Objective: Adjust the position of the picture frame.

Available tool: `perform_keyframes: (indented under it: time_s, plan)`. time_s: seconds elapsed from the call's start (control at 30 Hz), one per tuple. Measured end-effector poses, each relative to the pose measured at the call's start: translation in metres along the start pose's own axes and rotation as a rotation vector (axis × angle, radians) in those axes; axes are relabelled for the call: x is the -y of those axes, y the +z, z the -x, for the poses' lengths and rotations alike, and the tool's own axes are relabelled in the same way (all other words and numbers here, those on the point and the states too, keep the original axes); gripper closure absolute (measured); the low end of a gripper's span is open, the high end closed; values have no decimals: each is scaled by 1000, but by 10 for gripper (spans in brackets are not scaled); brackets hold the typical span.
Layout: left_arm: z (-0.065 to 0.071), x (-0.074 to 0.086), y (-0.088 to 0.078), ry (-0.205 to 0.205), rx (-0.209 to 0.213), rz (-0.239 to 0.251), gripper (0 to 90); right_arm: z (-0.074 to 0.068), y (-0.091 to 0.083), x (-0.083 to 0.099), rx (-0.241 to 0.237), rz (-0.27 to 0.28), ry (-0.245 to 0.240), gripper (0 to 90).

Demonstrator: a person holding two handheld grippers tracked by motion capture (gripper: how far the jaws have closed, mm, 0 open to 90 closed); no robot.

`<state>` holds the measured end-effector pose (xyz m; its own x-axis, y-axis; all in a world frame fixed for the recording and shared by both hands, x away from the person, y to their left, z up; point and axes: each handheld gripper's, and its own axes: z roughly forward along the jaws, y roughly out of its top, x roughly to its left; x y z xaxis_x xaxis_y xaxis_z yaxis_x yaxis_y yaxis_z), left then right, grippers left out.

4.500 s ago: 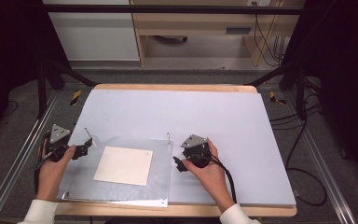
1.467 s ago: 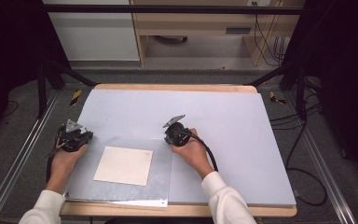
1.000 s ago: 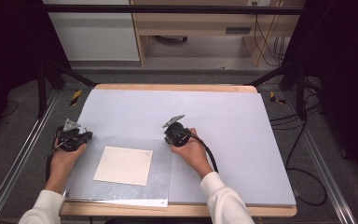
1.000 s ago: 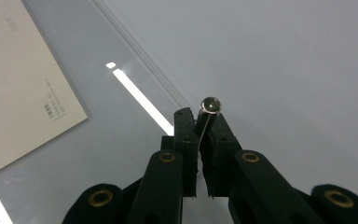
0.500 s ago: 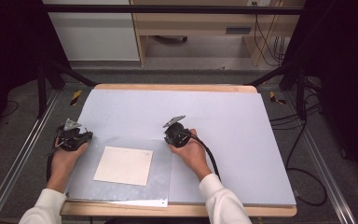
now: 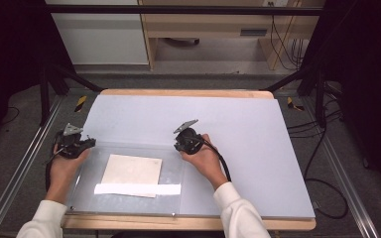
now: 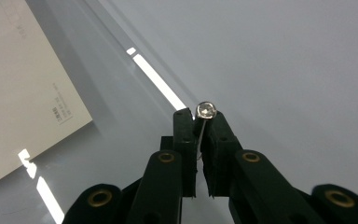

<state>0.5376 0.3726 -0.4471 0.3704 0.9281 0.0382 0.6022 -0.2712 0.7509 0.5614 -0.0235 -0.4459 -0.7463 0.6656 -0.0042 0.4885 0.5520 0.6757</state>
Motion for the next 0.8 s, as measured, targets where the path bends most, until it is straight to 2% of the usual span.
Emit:
perform_keyframes:
  time_s: [0.1,0.13,0.23,0.47,0.57,0.73,0.8]
  plan:
    - [-1,0,-5,5,11,-5,848,0,-4,-4,-10,-7,-11,846]
    - [0,0,-5,-7,14,-4,848,1,-4,-5,-13,-10,-13,845]
    - [0,0,-9,-15,19,-1,845,1,-6,-6,-28,-3,10,837]
    - [0,-1,-14,-23,44,4,838,1,-12,-6,-29,-7,14,830]
    - [0,-3,-18,-12,64,21,836,0,-19,-6,-31,2,5,829]
    - [7,-8,-21,3,57,25,838,3,-27,-6,-18,4,14,829]
    - [10,-10,-22,6,67,25,839,5,-29,-5,-20,10,19,829]
